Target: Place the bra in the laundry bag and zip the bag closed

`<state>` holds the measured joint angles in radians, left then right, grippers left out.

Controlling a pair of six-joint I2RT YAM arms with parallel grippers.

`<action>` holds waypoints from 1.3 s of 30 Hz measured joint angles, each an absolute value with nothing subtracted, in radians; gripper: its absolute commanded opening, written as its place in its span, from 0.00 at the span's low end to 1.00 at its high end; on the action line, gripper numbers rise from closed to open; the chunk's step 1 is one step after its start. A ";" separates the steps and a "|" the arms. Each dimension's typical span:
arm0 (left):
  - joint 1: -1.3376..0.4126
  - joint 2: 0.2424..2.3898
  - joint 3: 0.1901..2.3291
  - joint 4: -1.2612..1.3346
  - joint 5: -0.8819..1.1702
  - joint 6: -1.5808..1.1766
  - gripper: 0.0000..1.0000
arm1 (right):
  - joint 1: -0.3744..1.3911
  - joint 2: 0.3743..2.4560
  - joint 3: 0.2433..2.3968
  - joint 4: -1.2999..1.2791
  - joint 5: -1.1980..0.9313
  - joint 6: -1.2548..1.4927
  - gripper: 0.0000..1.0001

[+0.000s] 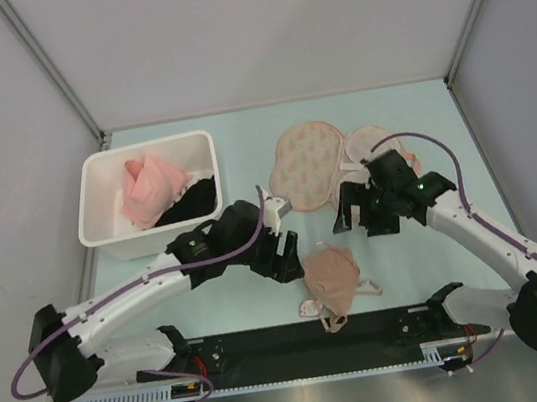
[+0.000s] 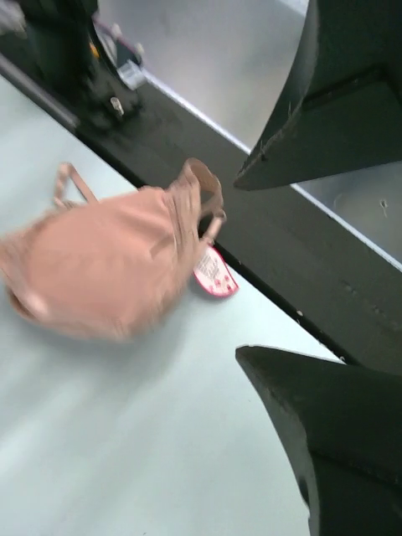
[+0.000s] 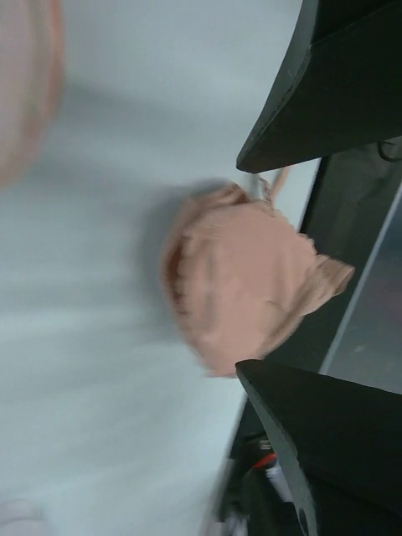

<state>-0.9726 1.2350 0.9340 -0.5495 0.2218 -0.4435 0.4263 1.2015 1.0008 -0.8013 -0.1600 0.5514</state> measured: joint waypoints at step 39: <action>-1.041 1.289 0.883 -0.428 0.319 -0.533 0.69 | 0.595 1.084 0.445 -0.441 -0.564 0.863 0.03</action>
